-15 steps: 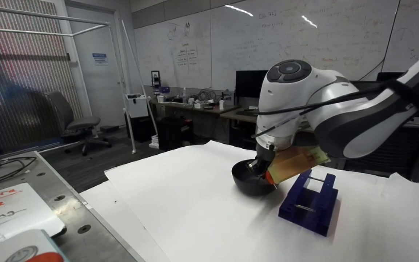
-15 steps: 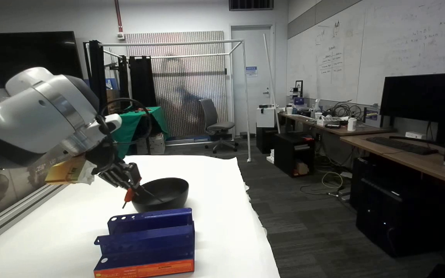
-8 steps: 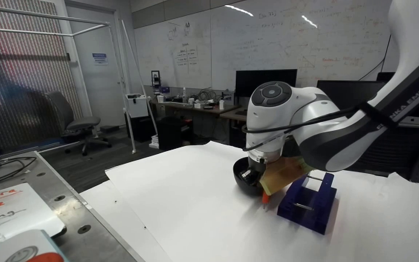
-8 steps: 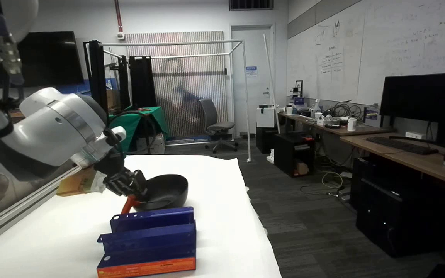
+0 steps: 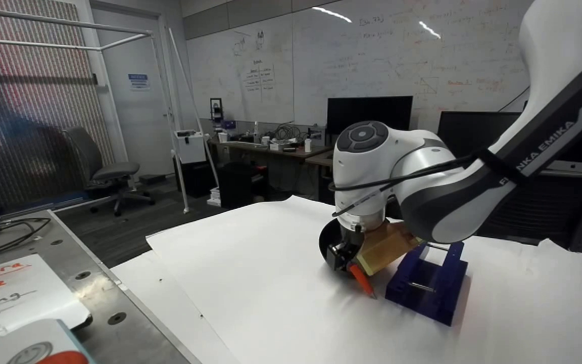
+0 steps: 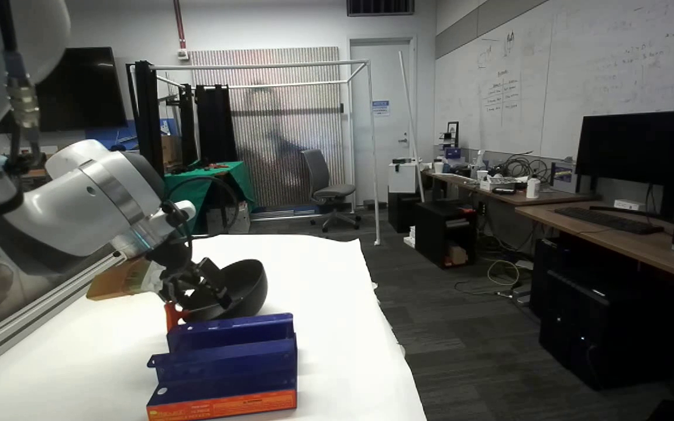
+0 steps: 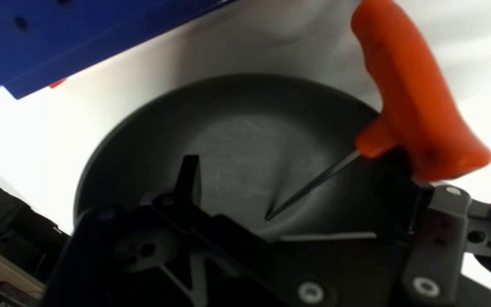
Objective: Put the wrench in the bowl
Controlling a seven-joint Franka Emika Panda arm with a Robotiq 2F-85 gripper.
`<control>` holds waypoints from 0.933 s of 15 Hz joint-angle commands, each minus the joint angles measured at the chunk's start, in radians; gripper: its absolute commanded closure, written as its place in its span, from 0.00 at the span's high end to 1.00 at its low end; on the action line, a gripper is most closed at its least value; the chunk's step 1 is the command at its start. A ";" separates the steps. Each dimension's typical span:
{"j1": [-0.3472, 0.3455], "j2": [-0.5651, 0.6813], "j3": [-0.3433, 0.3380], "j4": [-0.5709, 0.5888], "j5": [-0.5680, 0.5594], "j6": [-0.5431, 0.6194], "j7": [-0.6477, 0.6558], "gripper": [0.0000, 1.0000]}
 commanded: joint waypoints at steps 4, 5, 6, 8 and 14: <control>0.008 -0.232 0.024 -0.053 0.253 -0.125 -0.270 1.00; 0.002 -0.269 0.031 -0.052 0.312 -0.159 -0.330 1.00; -0.001 -0.299 0.034 -0.045 0.368 -0.196 -0.386 1.00; -0.016 -0.352 0.047 -0.029 0.538 -0.298 -0.556 1.00; -0.042 -0.444 0.019 0.036 0.813 -0.727 -0.884 1.00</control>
